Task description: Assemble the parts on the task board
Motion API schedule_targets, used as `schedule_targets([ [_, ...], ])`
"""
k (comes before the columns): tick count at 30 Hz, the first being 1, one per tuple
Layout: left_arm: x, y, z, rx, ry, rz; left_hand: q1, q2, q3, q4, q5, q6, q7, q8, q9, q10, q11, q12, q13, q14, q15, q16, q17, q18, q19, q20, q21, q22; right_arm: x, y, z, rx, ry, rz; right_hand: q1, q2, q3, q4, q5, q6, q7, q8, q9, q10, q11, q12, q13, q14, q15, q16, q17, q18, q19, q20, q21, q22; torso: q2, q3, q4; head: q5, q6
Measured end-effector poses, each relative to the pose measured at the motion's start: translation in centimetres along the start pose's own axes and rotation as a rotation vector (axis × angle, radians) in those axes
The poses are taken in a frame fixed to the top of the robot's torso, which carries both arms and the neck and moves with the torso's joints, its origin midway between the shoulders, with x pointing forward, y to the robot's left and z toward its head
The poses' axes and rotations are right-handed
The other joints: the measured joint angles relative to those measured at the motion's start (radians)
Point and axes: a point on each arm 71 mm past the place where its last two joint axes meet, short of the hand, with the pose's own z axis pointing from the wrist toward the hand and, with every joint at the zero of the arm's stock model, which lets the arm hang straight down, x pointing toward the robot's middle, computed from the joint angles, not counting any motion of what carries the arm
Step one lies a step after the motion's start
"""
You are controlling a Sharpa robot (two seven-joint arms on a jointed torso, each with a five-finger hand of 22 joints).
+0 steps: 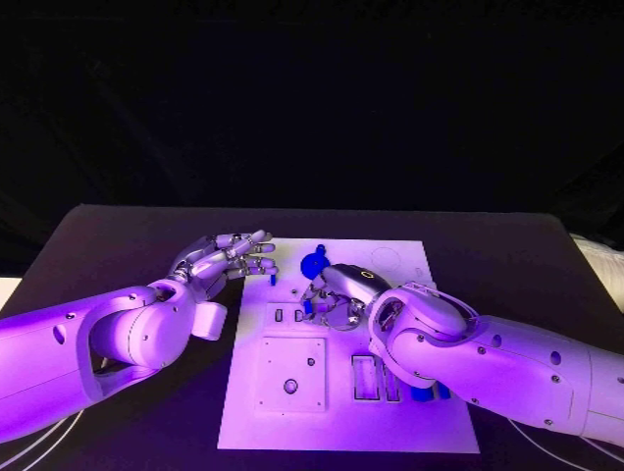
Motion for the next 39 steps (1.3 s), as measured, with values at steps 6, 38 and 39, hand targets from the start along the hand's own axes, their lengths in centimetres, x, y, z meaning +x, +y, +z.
schedule_targets([
  [6,-0.09,0.00,0.03,0.000,-0.002,0.000,0.000,0.000,0.000,0.000,0.000,0.000,0.000,0.000,0.000,0.000,0.000,0.000,0.000,0.000,0.000,0.000,0.000,0.000,0.000,0.000,0.000,0.001,-0.03,-0.03,0.00,0.001,0.005,-0.006,-0.008,-0.003,0.000,0.000,-0.002,-0.002,-0.002,0.000,0.000,0.000,0.000,0.000,0.000,0.000,0.000,0.000,0.000,0.000,0.000,0.000,0.000,0.000,0.000,0.0000,-0.0001,-0.001,-0.002],
  [38,-0.04,0.01,0.05,-0.001,0.001,-0.002,0.008,0.000,0.003,-0.003,0.000,0.000,0.000,0.000,0.000,0.000,0.000,0.000,0.000,0.000,0.000,0.000,0.002,0.000,0.000,0.000,0.000,0.001,-0.20,0.03,0.09,0.013,0.023,-0.037,-0.054,-0.041,-0.019,0.014,-0.005,-0.021,0.003,-0.032,0.022,0.000,0.007,-0.072,-0.003,-0.003,0.005,-0.010,0.001,0.000,0.000,0.000,-0.004,0.000,0.000,0.0000,0.0013,-0.002,-0.007],
  [39,-0.04,0.01,0.05,-0.001,0.001,-0.002,0.008,0.000,0.003,-0.003,0.000,0.000,0.000,0.000,0.000,0.000,0.000,0.000,0.000,0.000,0.000,0.000,0.002,0.000,0.000,0.000,0.000,0.001,-0.19,0.03,0.08,0.013,0.023,-0.038,-0.058,-0.045,-0.019,0.014,-0.005,-0.023,0.005,-0.034,0.022,0.002,0.009,-0.077,-0.002,0.000,0.007,-0.010,0.001,0.000,0.000,0.000,-0.004,0.000,0.000,0.0000,0.0012,-0.002,-0.007],
])
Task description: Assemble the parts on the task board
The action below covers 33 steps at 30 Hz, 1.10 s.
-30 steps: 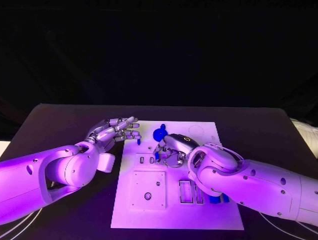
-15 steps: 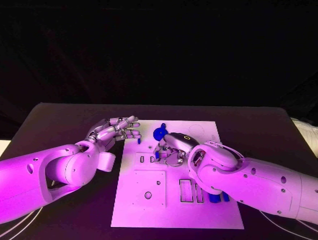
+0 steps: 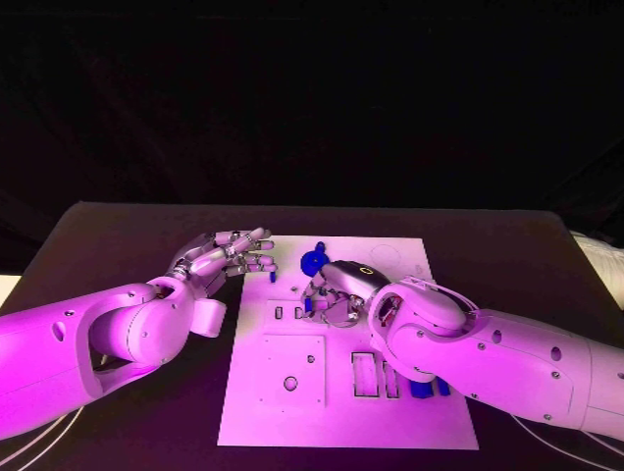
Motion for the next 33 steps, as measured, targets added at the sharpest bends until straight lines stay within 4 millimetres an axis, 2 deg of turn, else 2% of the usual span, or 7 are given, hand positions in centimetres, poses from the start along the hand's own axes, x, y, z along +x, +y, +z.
schedule_targets([
  [7,-0.01,0.00,0.02,0.000,-0.001,0.000,0.000,0.000,0.000,0.000,0.000,0.000,0.000,0.000,0.000,0.000,0.000,-0.003,0.000,0.000,0.000,0.000,0.001,0.000,0.000,0.000,0.000,0.000,0.04,0.04,-0.01,0.000,0.000,-0.003,-0.009,-0.009,-0.006,0.006,0.000,-0.016,0.008,-0.009,-0.006,-0.006,0.009,-0.015,-0.002,0.000,0.000,0.000,0.000,0.000,-0.004,0.004,-0.004,0.000,0.000,-0.0005,-0.0003,0.000,0.000],
  [9,0.01,0.01,0.03,0.000,0.000,0.000,0.000,0.000,0.000,0.000,0.000,0.000,0.000,0.000,0.000,0.000,0.000,-0.004,0.000,0.000,0.000,0.000,0.001,0.000,0.000,0.000,0.000,0.000,0.06,0.08,0.00,0.001,0.000,-0.004,-0.012,-0.012,-0.007,0.007,0.000,-0.020,0.009,-0.009,-0.007,-0.007,0.010,-0.025,-0.002,0.000,0.007,-0.004,0.000,0.000,-0.001,0.006,-0.004,0.000,0.000,-0.0005,-0.0003,0.000,0.000],
  [12,0.03,0.02,0.04,0.000,0.000,0.000,0.000,0.000,0.000,0.000,0.000,0.000,0.000,-0.004,0.000,0.000,0.000,-0.005,0.000,0.000,0.000,0.000,0.001,0.000,0.000,0.000,0.000,0.000,0.11,0.11,-0.01,0.002,0.000,-0.005,-0.019,-0.019,-0.012,0.012,0.000,-0.045,0.013,-0.008,-0.011,-0.020,0.023,-0.058,-0.003,0.000,0.007,-0.004,0.000,0.000,-0.004,0.011,-0.004,0.000,0.000,-0.0006,-0.0003,-0.002,0.000],
  [13,0.03,0.02,0.04,0.000,0.000,0.000,0.000,0.000,0.000,0.000,0.000,0.000,0.000,-0.005,0.000,0.000,0.000,-0.005,0.000,0.000,0.000,0.000,0.002,0.000,0.000,0.000,0.001,0.000,0.12,0.13,-0.02,0.002,-0.001,-0.005,-0.019,-0.019,-0.012,0.012,0.000,-0.053,0.017,-0.006,-0.013,-0.030,0.025,-0.075,-0.003,-0.001,0.014,-0.004,0.000,0.000,-0.002,0.013,-0.004,0.000,0.000,-0.0006,-0.0003,-0.002,0.000],
  [22,0.00,0.03,0.09,0.001,-0.001,0.000,0.000,0.000,0.001,-0.004,0.000,-0.002,0.002,-0.010,0.000,0.000,0.000,-0.005,0.000,0.000,0.000,-0.004,0.005,0.000,0.000,0.000,0.004,0.001,0.28,0.23,-0.10,0.000,-0.007,-0.004,-0.036,-0.036,-0.030,0.025,0.006,-0.085,0.024,-0.009,-0.019,-0.045,0.030,-0.115,-0.003,0.000,0.015,-0.004,0.000,0.000,-0.004,0.018,-0.008,0.001,0.000,-0.0006,-0.0003,-0.003,0.000],
  [25,0.04,0.06,0.14,0.001,-0.001,0.000,0.000,0.000,0.000,-0.006,0.000,-0.004,0.004,-0.011,-0.001,0.000,0.000,-0.005,0.000,0.000,0.000,-0.004,0.005,0.000,0.000,0.000,0.004,0.001,0.36,0.25,-0.13,-0.001,-0.014,-0.001,-0.036,-0.036,-0.033,0.028,0.010,-0.096,0.025,-0.009,-0.019,-0.047,0.028,-0.119,-0.003,0.000,0.022,-0.004,0.000,0.000,0.000,0.022,-0.008,0.001,0.000,-0.0007,-0.0003,-0.003,0.000],
  [33,0.08,0.14,0.29,0.000,0.000,0.000,0.000,0.000,0.000,-0.006,0.000,-0.004,0.004,-0.011,-0.001,0.000,0.000,-0.005,0.000,0.000,0.000,-0.004,0.005,0.000,0.000,0.000,0.004,0.001,0.63,0.15,-0.49,-0.008,-0.038,0.014,-0.042,-0.042,-0.050,0.044,0.018,-0.121,0.029,-0.010,-0.032,-0.054,0.035,-0.130,-0.003,0.000,0.022,-0.004,0.000,0.000,-0.003,0.025,-0.008,0.001,0.000,-0.0007,0.0003,-0.005,0.001],
])
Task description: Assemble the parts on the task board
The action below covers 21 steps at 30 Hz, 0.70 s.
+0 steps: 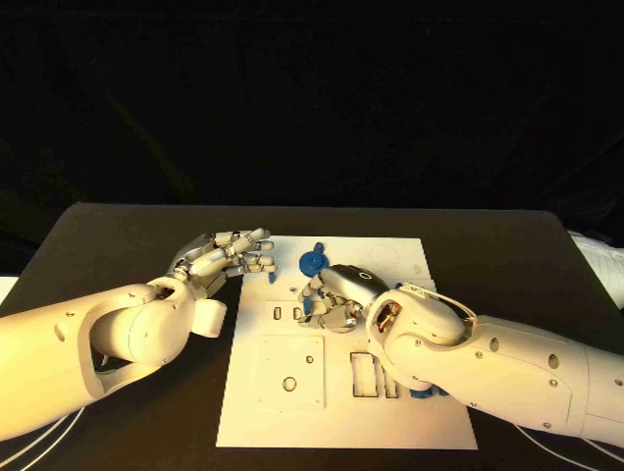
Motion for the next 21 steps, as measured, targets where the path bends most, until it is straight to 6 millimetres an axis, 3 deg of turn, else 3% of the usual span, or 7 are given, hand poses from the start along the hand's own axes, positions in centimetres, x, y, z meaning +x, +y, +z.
schedule_targets([
  [3,0.0,0.0,0.1,0.000,-0.001,0.000,0.000,0.000,0.000,0.000,0.000,0.000,0.000,0.000,0.000,-0.003,0.003,0.000,0.000,0.000,0.000,0.000,0.000,0.000,0.000,0.000,0.000,0.001,0.0,-0.2,-0.2,-0.002,-0.009,0.007,0.000,0.000,0.000,0.000,0.005,-0.007,0.007,-0.009,0.002,0.000,0.000,-0.001,0.000,0.000,0.000,0.000,0.000,0.000,0.000,0.000,0.000,0.000,0.000,0.0003,0.0000,0.003,0.002],
  [14,0.1,0.2,0.4,-0.003,0.000,0.001,0.000,0.000,0.004,-0.004,0.000,0.000,0.000,0.000,0.000,-0.004,0.003,-0.005,0.000,0.006,0.005,0.000,0.006,0.000,0.000,0.000,0.010,0.005,-2.0,0.4,-1.1,-0.069,-0.074,0.049,0.005,-0.004,-0.003,0.003,0.021,-0.007,0.007,-0.003,0.004,0.000,0.000,0.004,0.000,0.000,0.000,0.000,0.000,0.000,0.000,0.000,0.000,0.000,-0.006,0.0007,0.0007,0.004,0.009],
  [18,0.1,0.3,0.5,-0.006,0.001,0.004,0.000,0.000,0.007,-0.007,0.000,0.000,0.000,0.000,0.000,0.005,0.000,-0.005,0.000,0.043,-0.007,0.006,0.026,0.000,0.030,-0.012,0.040,0.018,-2.8,0.6,-1.8,-0.099,-0.092,0.066,0.005,-0.004,-0.003,0.003,0.021,-0.007,0.007,-0.003,0.005,0.000,0.000,0.004,0.000,0.000,0.000,0.000,0.000,0.000,0.000,0.000,0.000,0.000,-0.010,0.0022,0.0007,0.004,0.012],
  [21,0.1,0.3,0.5,-0.011,0.004,0.014,-0.003,-0.003,0.007,-0.007,0.000,0.036,-0.018,0.001,0.004,0.071,-0.020,0.008,0.007,0.117,-0.030,0.047,0.059,0.000,0.078,-0.030,0.084,0.040,-3.5,0.6,-2.4,-0.120,-0.105,0.079,0.005,-0.004,-0.003,0.003,0.021,-0.007,0.007,-0.003,0.005,0.000,0.000,0.004,0.000,0.000,0.000,0.000,0.000,0.000,0.000,0.000,0.000,0.000,-0.014,0.0036,-0.0002,0.005,0.011],
])
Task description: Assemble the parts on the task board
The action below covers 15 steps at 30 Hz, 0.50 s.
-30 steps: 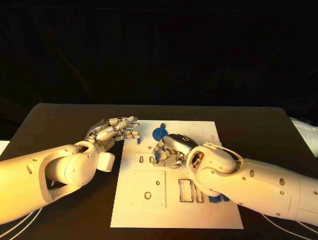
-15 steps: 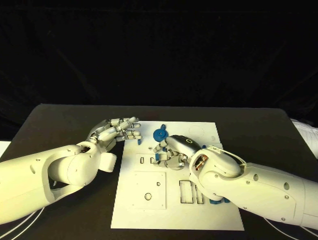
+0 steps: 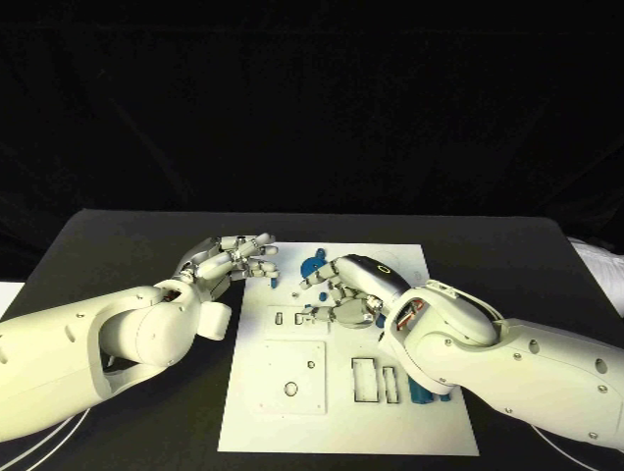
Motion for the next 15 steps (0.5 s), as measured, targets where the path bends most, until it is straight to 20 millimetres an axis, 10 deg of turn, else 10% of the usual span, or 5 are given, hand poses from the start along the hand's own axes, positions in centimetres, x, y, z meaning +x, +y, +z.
schedule_targets([
  [4,0.0,0.1,0.0,-0.024,0.009,0.046,-0.029,-0.018,0.006,0.012,0.000,0.045,-0.042,0.010,0.004,0.135,-0.050,0.044,0.021,0.153,-0.058,0.176,0.142,0.000,0.132,-0.053,0.127,0.070,-1.6,-0.4,-0.9,-0.014,-0.020,0.019,0.000,0.000,-0.004,0.004,0.007,0.003,-0.003,0.008,0.003,0.000,0.000,0.000,0.000,0.000,0.000,-0.013,0.000,0.000,0.000,0.000,-0.009,0.000,-0.005,0.0031,-0.0016,0.003,-0.003],
  [10,-0.1,0.2,-0.1,-0.127,0.046,0.180,-0.076,-0.042,0.003,0.039,0.000,0.088,-0.077,0.017,0.014,0.284,-0.098,0.147,0.117,0.167,-0.094,1.007,0.942,-0.062,0.325,-0.103,0.612,0.638,-4.2,-2.3,-2.8,0.034,-0.054,0.108,0.011,0.011,-0.008,0.008,0.027,0.024,-0.013,0.019,0.011,-0.027,-0.006,-0.047,-0.003,0.000,0.000,-0.053,0.000,0.003,-0.015,0.004,-0.046,0.000,-0.014,0.0067,-0.0022,0.011,-0.009],
  [15,0.7,-0.7,0.5,-0.251,0.128,0.390,-0.129,-0.036,-0.037,0.087,-0.007,0.129,-0.100,0.076,0.050,0.289,-0.119,0.476,0.429,0.167,-0.110,1.263,1.014,-0.088,0.380,-0.116,0.818,0.920,-6.8,-4.9,-4.5,0.126,-0.117,0.234,0.013,0.013,-0.024,0.024,0.062,0.036,-0.018,0.031,0.018,-0.081,-0.009,-0.166,-0.078,0.000,0.000,-0.129,-0.057,0.032,-0.088,-0.002,-0.105,0.000,-0.022,0.0103,-0.0037,0.021,-0.014],
])
